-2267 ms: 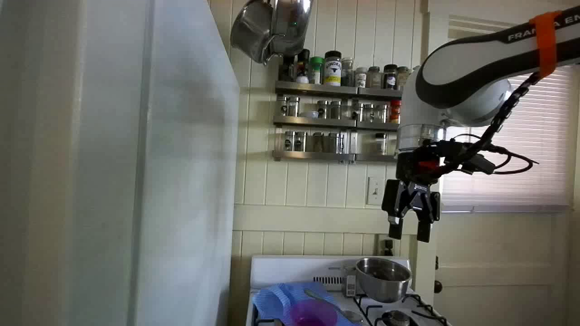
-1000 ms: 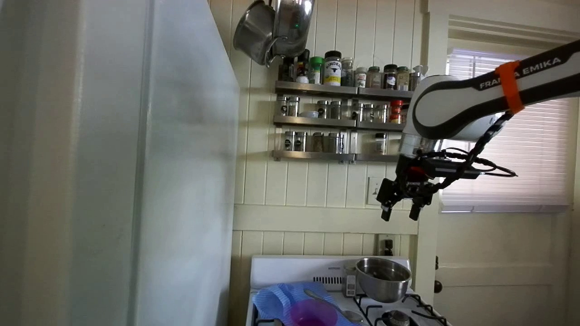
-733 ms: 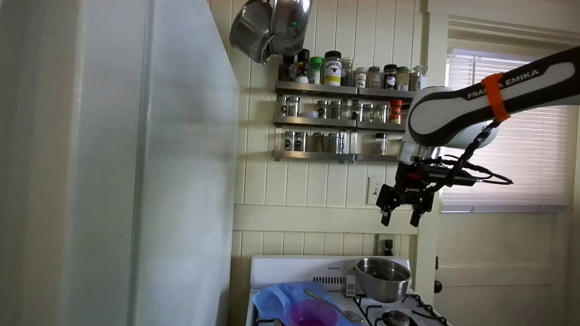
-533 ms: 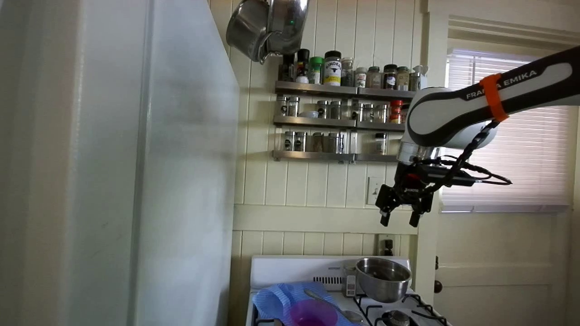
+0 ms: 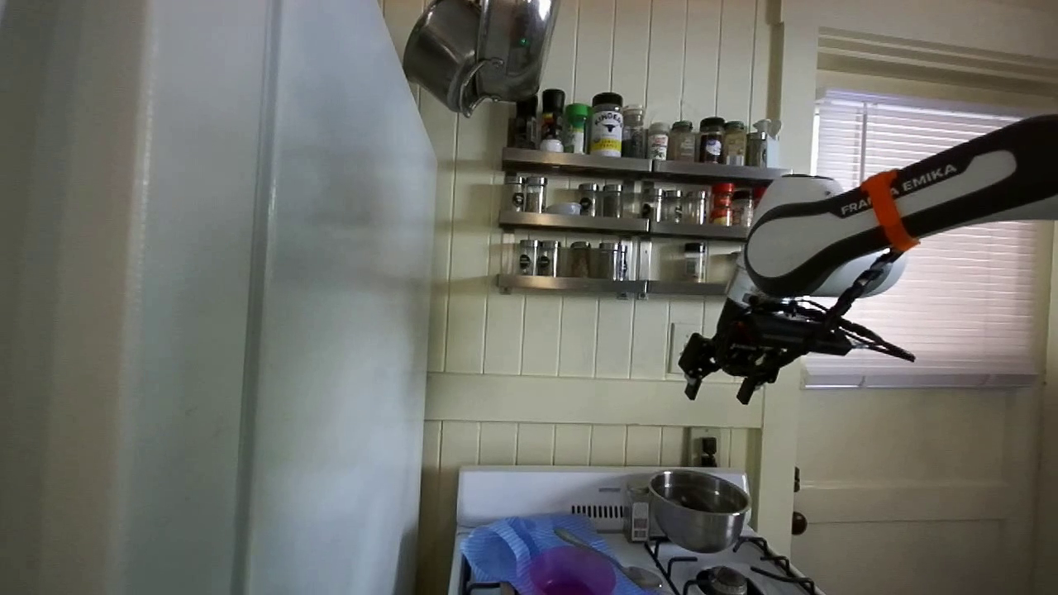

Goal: Put the black bottle on the bottom shelf

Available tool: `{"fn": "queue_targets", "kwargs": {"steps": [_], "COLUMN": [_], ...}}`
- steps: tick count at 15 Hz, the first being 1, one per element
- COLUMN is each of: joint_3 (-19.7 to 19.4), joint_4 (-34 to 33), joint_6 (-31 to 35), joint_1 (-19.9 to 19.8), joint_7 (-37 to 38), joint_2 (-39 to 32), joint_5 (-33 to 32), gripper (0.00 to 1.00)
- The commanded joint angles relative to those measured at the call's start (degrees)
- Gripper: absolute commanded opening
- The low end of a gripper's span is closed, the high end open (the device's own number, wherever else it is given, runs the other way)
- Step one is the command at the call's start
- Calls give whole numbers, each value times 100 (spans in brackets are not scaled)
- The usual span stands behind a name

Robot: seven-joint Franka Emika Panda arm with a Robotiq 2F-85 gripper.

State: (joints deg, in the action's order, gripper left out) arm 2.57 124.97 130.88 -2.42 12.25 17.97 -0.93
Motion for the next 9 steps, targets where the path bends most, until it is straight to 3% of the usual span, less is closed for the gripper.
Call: {"fn": "queue_targets", "kwargs": {"steps": [1, 9], "joint_3": [-23, -379], "joint_4": [31, -386], "joint_6": [551, 312], "joint_1": [-241, -306], "joint_7": [449, 342], "joint_2": [-437, -1573], "joint_5": [-326, -240], "gripper": [100, 100]}}
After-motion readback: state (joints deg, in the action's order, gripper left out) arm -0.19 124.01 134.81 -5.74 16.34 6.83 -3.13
